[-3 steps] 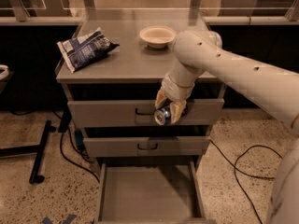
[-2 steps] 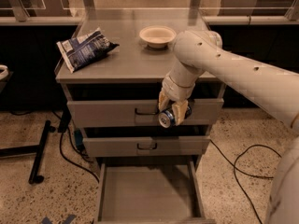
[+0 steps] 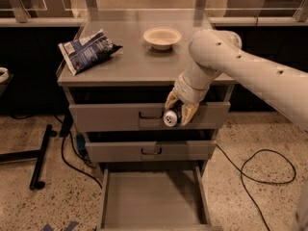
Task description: Pick pepsi can from bottom drawer and place on counter
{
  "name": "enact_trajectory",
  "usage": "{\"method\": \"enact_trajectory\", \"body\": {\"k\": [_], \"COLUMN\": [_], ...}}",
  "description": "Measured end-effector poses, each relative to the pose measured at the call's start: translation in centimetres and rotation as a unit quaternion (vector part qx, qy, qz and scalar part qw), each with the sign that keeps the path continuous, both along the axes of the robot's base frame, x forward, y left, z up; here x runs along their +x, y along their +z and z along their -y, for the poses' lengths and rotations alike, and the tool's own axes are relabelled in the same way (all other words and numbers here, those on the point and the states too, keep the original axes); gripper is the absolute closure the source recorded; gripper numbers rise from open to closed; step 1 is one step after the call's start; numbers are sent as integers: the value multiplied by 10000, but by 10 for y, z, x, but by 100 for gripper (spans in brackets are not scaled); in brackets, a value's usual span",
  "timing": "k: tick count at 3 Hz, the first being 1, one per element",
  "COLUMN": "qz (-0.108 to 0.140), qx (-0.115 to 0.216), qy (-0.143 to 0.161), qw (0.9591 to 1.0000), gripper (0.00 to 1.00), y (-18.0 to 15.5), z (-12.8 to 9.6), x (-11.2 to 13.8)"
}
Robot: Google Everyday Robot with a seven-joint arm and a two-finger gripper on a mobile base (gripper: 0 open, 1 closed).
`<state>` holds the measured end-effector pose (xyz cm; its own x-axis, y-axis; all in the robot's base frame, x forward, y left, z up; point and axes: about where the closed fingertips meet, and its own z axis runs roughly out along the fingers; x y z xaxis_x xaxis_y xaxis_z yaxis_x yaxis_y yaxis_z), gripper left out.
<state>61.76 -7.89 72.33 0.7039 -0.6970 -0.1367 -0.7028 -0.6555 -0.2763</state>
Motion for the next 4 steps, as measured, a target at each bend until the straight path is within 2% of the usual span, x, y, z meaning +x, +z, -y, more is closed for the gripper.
{"method": "enact_trajectory", "body": {"k": [1,2,3,4], "qz": [203,446,841,1087], "qx": [-205,-460,-791,-1122], "qy": [-307,-614,-803,-850], "qw": [9991,9961,9901,9841], "gripper": [100,100,100,100], "y": [47,108,166,203], "z": [22,40,47,50], "x": [-30,-62,-83,-70]}}
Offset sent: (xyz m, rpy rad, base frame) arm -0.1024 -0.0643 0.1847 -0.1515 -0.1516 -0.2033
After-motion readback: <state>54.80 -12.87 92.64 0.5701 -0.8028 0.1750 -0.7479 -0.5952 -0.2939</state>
